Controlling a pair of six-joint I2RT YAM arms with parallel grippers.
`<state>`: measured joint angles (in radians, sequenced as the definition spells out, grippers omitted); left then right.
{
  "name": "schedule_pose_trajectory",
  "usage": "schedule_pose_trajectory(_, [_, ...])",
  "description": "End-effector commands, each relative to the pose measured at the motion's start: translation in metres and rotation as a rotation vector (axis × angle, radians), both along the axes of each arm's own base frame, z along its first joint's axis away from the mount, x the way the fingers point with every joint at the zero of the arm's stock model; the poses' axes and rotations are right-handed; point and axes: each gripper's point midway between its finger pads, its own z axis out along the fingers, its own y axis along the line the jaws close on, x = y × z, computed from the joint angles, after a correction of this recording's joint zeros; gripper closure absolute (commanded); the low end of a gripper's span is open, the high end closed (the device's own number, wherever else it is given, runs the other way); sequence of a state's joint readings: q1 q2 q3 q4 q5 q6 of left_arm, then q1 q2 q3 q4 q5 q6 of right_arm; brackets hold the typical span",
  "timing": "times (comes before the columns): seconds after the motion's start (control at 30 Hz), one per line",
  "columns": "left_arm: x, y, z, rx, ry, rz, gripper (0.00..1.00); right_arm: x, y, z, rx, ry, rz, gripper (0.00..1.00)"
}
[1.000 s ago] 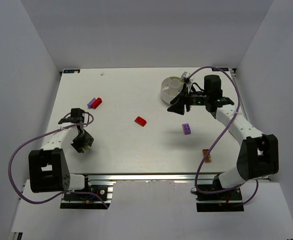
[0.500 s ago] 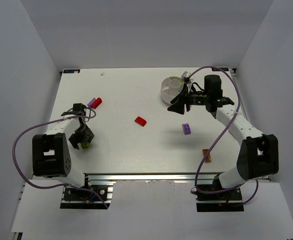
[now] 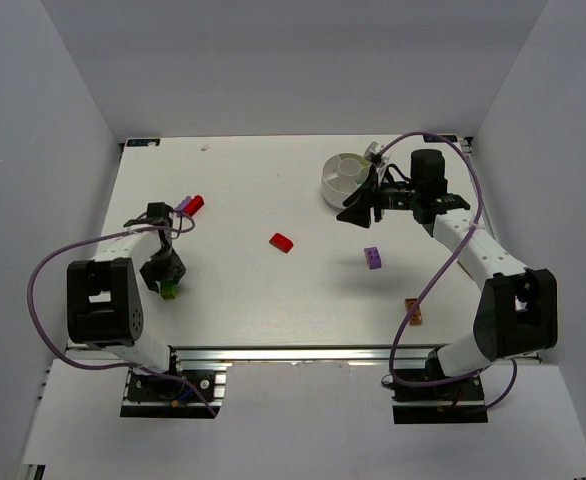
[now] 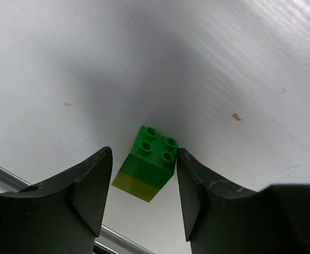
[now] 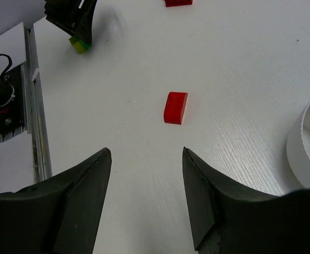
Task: Sort the legos into containers by color
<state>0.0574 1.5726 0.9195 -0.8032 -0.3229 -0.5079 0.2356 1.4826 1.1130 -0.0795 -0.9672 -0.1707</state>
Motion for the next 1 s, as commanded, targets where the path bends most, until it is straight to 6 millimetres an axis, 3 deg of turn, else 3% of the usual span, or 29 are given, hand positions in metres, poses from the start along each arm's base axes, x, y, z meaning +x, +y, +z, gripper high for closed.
schedule_pose_trajectory(0.0, [0.002,-0.001,0.004,-0.010,-0.033,-0.016,0.39,0.000,-0.002,0.016,0.016,-0.051,-0.003,0.38])
schedule_pose_trajectory(0.27, [0.019,-0.005,0.001,-0.043,-0.030,-0.049,0.52,-0.001,-0.002,0.016,0.016,-0.051,-0.003,0.38])
schedule_pose_trajectory(0.57, [0.016,-0.026,-0.006,-0.158,-0.047,-0.056,0.62,-0.003,-0.004,0.018,0.015,-0.057,-0.007,0.38])
schedule_pose_trajectory(0.7, [0.015,-0.031,-0.008,-0.189,-0.058,-0.047,0.62,-0.003,-0.003,0.016,0.017,-0.051,-0.003,0.38])
schedule_pose_trajectory(0.8, [0.017,-0.036,-0.008,-0.212,-0.073,-0.043,0.52,-0.003,-0.003,0.016,0.018,-0.048,-0.001,0.38])
schedule_pose_trajectory(0.97, [0.016,-0.039,-0.010,-0.227,-0.075,-0.039,0.45,-0.003,-0.003,0.017,0.020,-0.048,-0.002,0.38])
